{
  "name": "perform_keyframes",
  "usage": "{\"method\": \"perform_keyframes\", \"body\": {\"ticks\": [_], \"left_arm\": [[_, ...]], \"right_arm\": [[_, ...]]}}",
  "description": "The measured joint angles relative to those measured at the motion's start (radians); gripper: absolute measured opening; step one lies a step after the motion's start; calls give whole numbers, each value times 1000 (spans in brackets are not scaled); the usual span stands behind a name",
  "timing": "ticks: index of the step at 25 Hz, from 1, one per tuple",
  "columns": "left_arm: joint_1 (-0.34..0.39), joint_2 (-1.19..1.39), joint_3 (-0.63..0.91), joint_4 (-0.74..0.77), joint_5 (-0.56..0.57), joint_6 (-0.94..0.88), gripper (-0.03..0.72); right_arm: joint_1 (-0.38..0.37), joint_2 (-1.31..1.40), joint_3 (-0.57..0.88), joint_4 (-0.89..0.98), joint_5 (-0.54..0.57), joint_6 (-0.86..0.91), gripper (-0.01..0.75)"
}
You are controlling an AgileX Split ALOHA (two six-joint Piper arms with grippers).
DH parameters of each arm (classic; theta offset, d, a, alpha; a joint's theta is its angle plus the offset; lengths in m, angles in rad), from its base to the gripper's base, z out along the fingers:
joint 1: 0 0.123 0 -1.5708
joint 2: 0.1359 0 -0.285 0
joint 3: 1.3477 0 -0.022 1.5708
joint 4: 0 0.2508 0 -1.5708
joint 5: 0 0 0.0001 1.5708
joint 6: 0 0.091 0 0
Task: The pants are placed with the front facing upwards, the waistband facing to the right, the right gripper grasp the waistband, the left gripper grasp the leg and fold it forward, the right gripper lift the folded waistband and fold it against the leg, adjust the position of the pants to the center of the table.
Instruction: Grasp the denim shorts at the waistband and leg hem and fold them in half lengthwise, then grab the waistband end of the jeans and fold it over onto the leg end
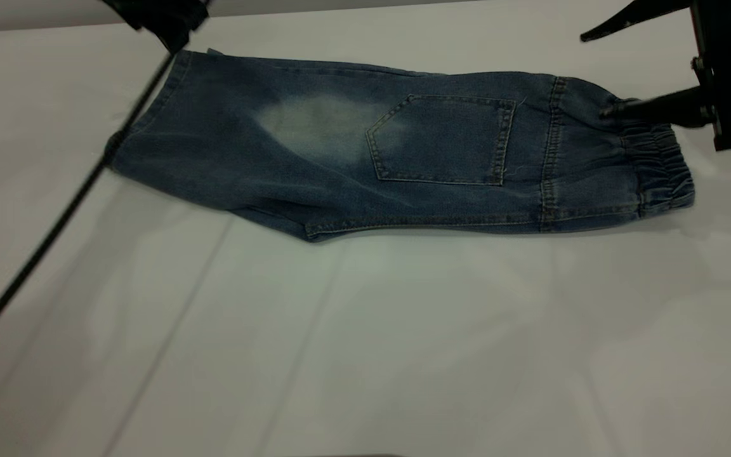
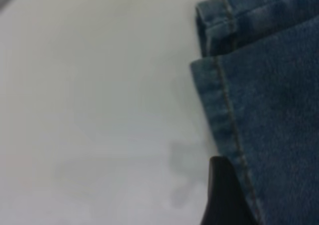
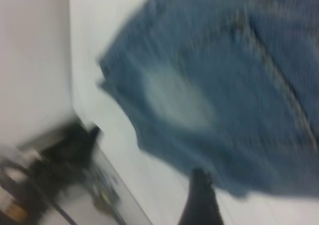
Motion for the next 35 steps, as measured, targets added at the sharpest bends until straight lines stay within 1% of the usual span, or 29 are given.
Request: {"method": "perform_keyframes", "body": {"ticks": [1,2,3,4,5,7,8,10,14,16,19,23,25,29,30,31,32,34,35], "left_arm": [[0,-20,0,1,12,5,398],[0,-29,0,1,20,6,398],[0,-39,0,1,29,12,398],[0,-39,0,1,30,12,398],[0,-39,0,1,33,12,398],[0,-39,0,1,34,12,398],[0,-39,0,-1,34,12,388],[0,-39,0,-5,35,12,379],[0,-39,0,-5,35,10,366],[0,-39,0,-6,35,9,358],[0,-39,0,-6,37,8,356],[0,-39,0,-12,40,8,356],[0,-39,0,-15,41,7,355],[-7,-39,0,-16,55,8,355],[-24,-39,0,-23,85,8,353],[-27,-39,0,-25,86,8,353],[-38,-39,0,-39,89,9,353],[-54,-39,0,-61,91,20,353],[-61,-39,0,-71,95,29,353]], "right_arm": [[0,-1,0,-79,27,1,491],[1,-5,2,-122,29,6,491],[1,-30,47,-194,5,33,491],[1,-37,76,-210,-18,39,491],[1,-49,136,-229,-75,38,491],[1,-49,181,-225,-141,4,491],[0,-49,200,-151,-227,-137,495],[0,-49,200,-106,-245,-199,510],[0,-47,200,-65,-284,-246,582],[0,-35,200,-45,-301,-273,605],[0,-13,200,7,-313,-325,603],[0,11,199,121,-314,-422,568],[0,18,191,141,-317,-445,563],[-21,44,131,152,-314,-456,560],[-34,70,108,149,-301,-446,466],[-34,70,108,148,-299,-446,409],[-35,70,108,149,-289,-450,269],[-37,70,108,152,-278,-456,135],[-37,70,108,153,-271,-459,85]]}}
